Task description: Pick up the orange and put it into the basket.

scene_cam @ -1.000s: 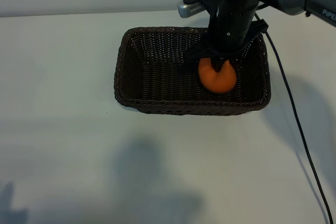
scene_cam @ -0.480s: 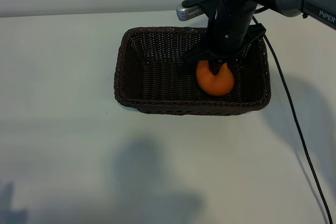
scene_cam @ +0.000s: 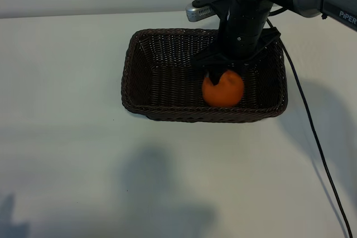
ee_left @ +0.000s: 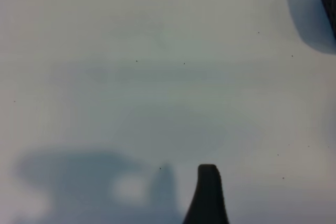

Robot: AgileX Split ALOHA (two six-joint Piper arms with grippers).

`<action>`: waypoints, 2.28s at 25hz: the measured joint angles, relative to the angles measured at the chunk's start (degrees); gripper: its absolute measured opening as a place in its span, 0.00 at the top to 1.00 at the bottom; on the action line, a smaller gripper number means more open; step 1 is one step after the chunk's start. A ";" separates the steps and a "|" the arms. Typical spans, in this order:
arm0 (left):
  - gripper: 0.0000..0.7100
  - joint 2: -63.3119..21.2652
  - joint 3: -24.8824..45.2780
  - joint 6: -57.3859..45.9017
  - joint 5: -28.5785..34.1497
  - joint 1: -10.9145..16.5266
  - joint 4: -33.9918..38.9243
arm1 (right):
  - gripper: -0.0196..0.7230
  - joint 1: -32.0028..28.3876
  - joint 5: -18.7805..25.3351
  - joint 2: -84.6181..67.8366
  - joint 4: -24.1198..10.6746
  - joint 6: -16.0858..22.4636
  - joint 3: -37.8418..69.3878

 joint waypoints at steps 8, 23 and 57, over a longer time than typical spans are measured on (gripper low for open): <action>0.16 0.00 0.00 0.00 0.00 0.00 0.00 | 0.21 -0.13 1.73 -0.98 -0.12 0.00 -1.62; 0.16 0.00 0.00 0.00 0.00 0.00 0.00 | 0.21 -10.63 7.00 -1.33 -2.57 0.01 -18.26; 0.17 0.00 0.00 0.00 0.00 0.00 0.00 | 0.22 -28.02 7.79 -15.74 -3.19 -1.11 -16.58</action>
